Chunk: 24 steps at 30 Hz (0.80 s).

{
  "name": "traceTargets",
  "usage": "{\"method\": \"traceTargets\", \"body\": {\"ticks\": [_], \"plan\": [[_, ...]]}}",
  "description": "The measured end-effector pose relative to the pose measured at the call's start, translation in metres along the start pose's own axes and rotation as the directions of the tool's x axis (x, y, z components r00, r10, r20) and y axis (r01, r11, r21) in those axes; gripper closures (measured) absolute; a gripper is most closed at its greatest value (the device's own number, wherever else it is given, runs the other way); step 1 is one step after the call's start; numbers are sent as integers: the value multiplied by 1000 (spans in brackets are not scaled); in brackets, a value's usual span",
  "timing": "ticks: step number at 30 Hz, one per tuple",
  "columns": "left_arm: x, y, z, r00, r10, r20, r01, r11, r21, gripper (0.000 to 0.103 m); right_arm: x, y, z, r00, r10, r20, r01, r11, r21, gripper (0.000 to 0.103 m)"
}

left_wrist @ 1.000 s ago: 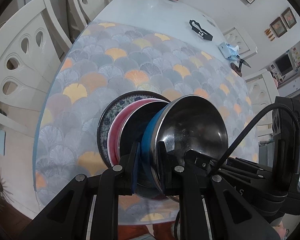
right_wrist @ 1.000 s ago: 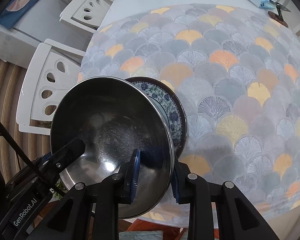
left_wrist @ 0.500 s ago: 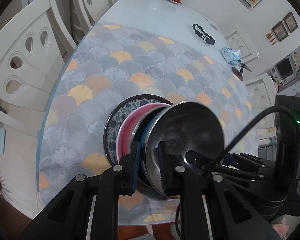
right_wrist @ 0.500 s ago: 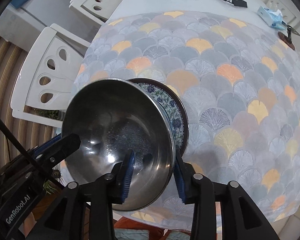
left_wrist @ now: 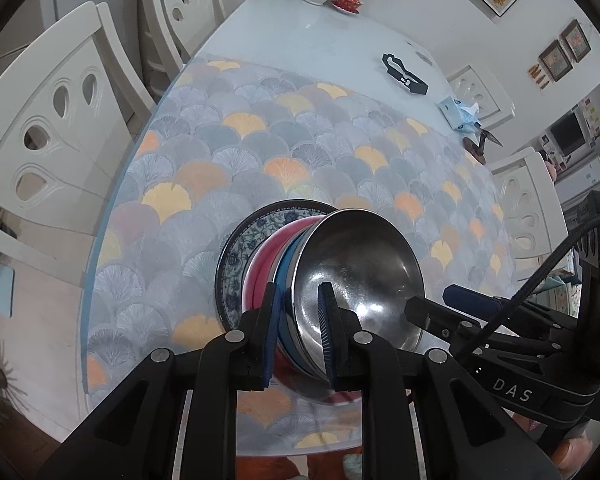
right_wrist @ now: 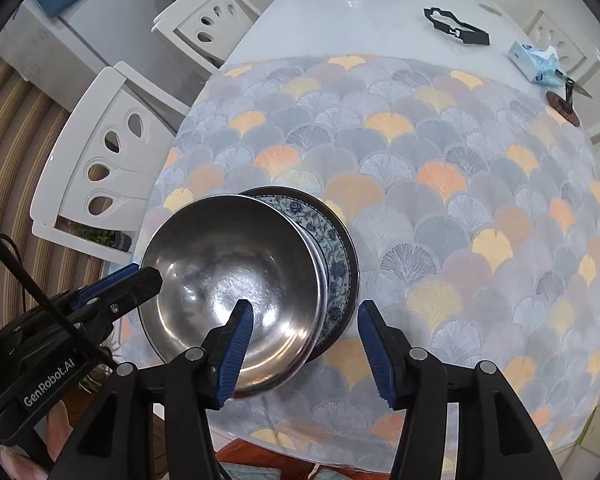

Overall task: Organize plates and bowls
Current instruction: 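Lower the blue steel bowl into the red steel bowl on the stack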

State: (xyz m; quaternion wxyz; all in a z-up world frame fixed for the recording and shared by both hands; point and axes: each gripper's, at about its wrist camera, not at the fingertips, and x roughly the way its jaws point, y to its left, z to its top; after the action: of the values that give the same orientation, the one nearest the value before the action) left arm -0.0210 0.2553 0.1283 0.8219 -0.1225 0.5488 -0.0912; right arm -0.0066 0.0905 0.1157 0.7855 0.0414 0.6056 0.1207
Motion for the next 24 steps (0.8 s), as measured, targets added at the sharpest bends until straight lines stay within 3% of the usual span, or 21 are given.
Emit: {"method": "traceTargets", "body": {"ticks": [24], "plan": [[22, 17, -14, 999, -16, -32, 17, 999, 33, 81, 14, 13, -30, 999, -47, -10, 47, 999, -3, 51]]}}
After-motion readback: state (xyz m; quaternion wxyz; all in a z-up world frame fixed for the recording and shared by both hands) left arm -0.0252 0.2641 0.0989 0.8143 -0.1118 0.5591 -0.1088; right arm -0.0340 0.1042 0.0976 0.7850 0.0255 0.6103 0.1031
